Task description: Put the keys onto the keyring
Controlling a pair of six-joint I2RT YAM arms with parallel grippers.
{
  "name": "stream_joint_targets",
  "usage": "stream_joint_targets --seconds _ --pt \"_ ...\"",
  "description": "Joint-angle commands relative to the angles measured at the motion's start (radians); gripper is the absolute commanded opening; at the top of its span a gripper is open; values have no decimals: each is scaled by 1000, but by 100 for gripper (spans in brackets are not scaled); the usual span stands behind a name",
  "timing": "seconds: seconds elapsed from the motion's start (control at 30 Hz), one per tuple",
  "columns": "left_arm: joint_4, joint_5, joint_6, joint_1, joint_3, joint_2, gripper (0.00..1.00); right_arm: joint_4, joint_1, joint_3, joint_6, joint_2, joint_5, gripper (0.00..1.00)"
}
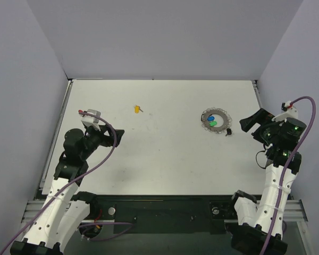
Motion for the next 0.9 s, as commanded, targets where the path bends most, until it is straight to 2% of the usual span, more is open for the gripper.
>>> stream_joint_targets --seconds 0.0,0.13,0.2,0.27,0.37,0.4,0.5,0.57,0.6,0.8,0.87 --pt "7 -16 -19 5 16 0 89 37 -10 9 14 1 -29 82" --pt "2 4 -23 3 22 15 89 43 -9 10 -6 15 -86 83" --pt "7 18 -31 5 26 30 89 46 -9 9 -26 30 -149 83" --pt "22 38 -51 5 25 46 89 40 -10 3 -79 42 -236 87" --pt "77 75 -126 8 25 97 89 9 -7 -11 -200 103 -522 91" --pt "84 87 -146 12 32 116 89 0 -3 -6 -223 119 -555 91" --pt "134 118 -252 11 75 257 87 -148 37 56 -363 150 -583 91" --pt "101 121 -266 3 149 373 85 -175 80 63 -447 142 -548 91" --pt "34 109 -258 -9 207 456 85 -174 91 54 -457 136 -540 91" --pt "-157 -18 -140 -43 492 829 81 -8 112 -48 -385 108 -551 91" --pt "-211 -39 -122 -41 606 948 79 131 109 -124 -316 95 -562 91"
